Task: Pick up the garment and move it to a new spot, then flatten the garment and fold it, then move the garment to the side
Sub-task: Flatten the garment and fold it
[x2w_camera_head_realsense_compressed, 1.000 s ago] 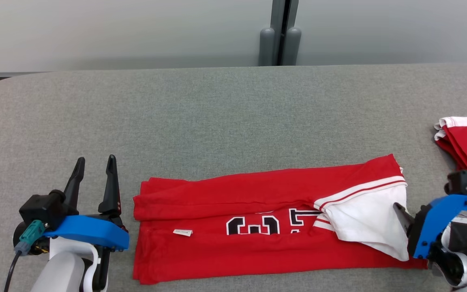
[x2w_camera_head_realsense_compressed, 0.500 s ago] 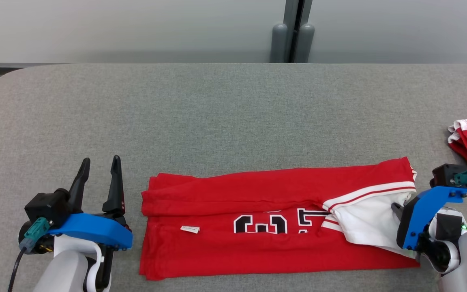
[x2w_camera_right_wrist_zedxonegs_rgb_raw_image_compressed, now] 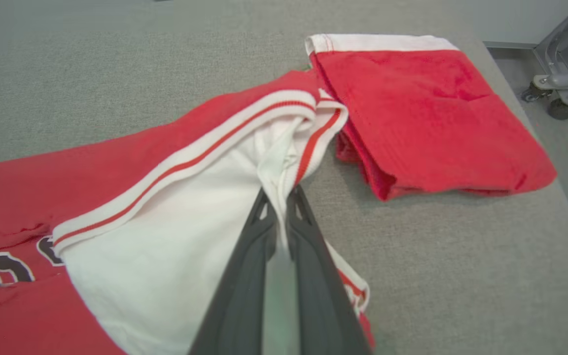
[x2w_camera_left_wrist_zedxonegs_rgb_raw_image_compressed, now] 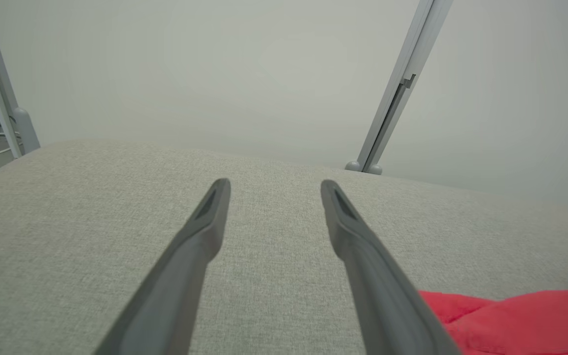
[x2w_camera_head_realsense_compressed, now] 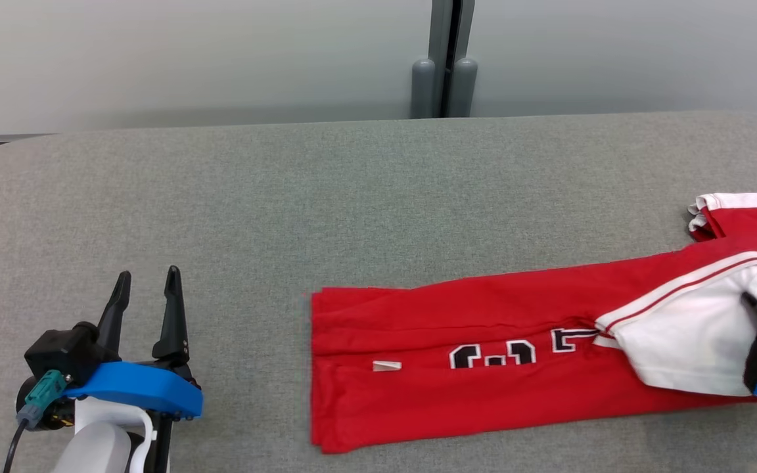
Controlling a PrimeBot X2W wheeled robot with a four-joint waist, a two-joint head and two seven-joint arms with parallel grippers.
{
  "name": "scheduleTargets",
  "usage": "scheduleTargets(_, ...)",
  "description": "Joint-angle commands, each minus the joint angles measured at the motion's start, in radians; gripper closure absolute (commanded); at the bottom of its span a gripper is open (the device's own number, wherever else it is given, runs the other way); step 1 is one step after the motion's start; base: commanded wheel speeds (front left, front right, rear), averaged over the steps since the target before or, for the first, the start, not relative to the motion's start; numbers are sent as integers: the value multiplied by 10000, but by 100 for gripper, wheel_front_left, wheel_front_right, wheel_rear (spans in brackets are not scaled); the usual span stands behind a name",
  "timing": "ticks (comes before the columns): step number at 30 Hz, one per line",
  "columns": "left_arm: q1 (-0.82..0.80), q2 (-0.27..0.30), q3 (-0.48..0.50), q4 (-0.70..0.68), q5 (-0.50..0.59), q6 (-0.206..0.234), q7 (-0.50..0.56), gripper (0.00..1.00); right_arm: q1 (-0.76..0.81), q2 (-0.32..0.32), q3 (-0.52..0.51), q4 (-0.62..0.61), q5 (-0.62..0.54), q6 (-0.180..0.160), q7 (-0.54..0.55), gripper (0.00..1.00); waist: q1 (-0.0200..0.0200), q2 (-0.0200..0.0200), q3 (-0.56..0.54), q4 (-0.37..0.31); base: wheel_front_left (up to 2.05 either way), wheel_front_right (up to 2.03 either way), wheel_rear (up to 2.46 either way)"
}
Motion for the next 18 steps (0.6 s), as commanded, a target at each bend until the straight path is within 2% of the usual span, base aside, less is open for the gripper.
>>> scheduleTargets(1, 127, 38, 16, -84, -2, 35, -42, 0, 222, -213, -276, -505, -166, 2, 262, 100, 0, -1, -26, -56, 0, 0, 0)
scheduleTargets(5, 205, 25, 27, -189, 53, 54, -43, 0, 572, -441, -777, -1550, -484, 2, 929, 100, 0, -1, -23, -79, 0, 0, 0)
scheduleTargets(10, 167, -5, -39, -232, 91, 39, -43, 0, 889, -336, -1007, -2409, -706, 2, 1593, 100, 0, -1, -32, -38, 0, 0, 0)
scheduleTargets(14, 177, -4, -50, -234, 125, 24, -43, 0, 1100, -29, -509, -3175, -677, 4, 1967, 100, 0, -1, -69, -19, 0, 0, 0)
scheduleTargets(18, 197, 18, -29, -216, 135, 7, -44, 0, 1072, 340, 724, -3684, -299, 4, 2405, 100, 0, -1, -122, -34, 0, 0, 0)
